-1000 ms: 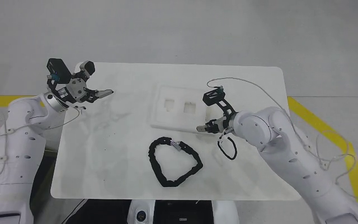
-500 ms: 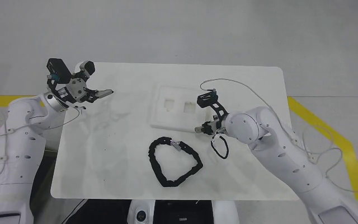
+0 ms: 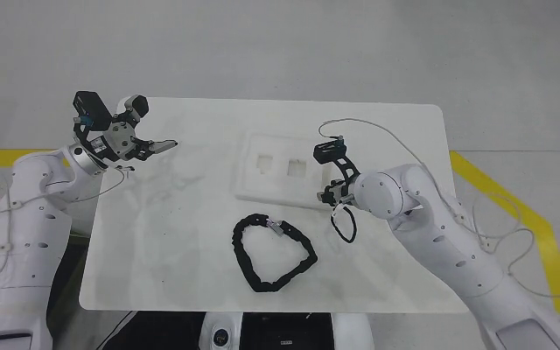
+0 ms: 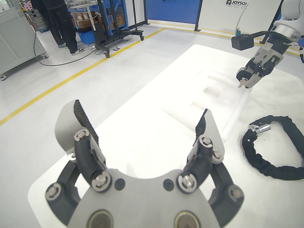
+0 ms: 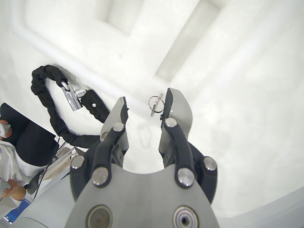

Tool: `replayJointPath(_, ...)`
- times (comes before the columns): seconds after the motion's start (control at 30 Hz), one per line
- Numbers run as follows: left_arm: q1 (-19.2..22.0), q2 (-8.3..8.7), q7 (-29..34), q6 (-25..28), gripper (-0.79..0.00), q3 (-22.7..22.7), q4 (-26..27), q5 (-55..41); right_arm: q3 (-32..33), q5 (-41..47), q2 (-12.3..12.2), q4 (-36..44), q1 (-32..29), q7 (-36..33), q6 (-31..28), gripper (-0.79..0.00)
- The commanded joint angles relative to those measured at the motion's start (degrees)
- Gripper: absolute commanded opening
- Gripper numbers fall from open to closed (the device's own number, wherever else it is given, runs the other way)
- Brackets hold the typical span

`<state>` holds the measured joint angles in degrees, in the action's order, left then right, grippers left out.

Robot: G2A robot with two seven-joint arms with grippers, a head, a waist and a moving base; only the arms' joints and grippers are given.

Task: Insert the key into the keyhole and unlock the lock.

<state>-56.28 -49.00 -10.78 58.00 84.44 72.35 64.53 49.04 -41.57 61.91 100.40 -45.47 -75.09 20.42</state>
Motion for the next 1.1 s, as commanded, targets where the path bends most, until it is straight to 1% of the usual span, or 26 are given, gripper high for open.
replayJointPath(0.0,0.0,0.0,0.0,0.0,0.0,0.0,0.0,0.0,-0.1,-0.9,0.0,-0.1,0.1,-0.4,0.7,-0.545)
replayJointPath(0.23,0.0,0.0,0.0,0.0,0.0,0.0,0.0,0.0,-0.3,-2.8,0.3,0.0,0.3,-1.6,2.0,-0.606)
replayJointPath(0.37,0.0,0.0,0.0,0.0,0.0,0.0,0.0,0.0,-0.2,-3.1,0.5,-0.3,0.1,-1.6,2.0,-0.68)
replayJointPath(0.57,0.0,0.0,0.0,0.0,0.0,0.0,0.0,0.0,0.1,-3.1,0.7,-1.0,0.0,-1.1,1.5,-0.68)
replayJointPath(0.6,0.0,0.0,0.0,0.0,0.0,0.0,0.0,0.0,0.1,-3.2,0.8,-1.1,0.0,-1.1,1.5,-0.699)
replayJointPath(0.67,0.0,0.0,0.0,0.0,0.0,0.0,0.0,0.0,0.1,-3.3,0.9,-1.4,0.0,-1.2,1.3,-0.785)
replayJointPath(0.87,0.0,0.0,0.0,0.0,0.0,0.0,0.0,0.0,0.6,-3.7,1.0,-1.2,0.1,-1.8,1.4,-0.785)
replayJointPath(1.07,0.0,0.0,0.0,0.0,0.0,0.0,0.0,0.0,1.5,-6.3,0.8,1.4,-0.1,-3.7,1.9,-0.785)
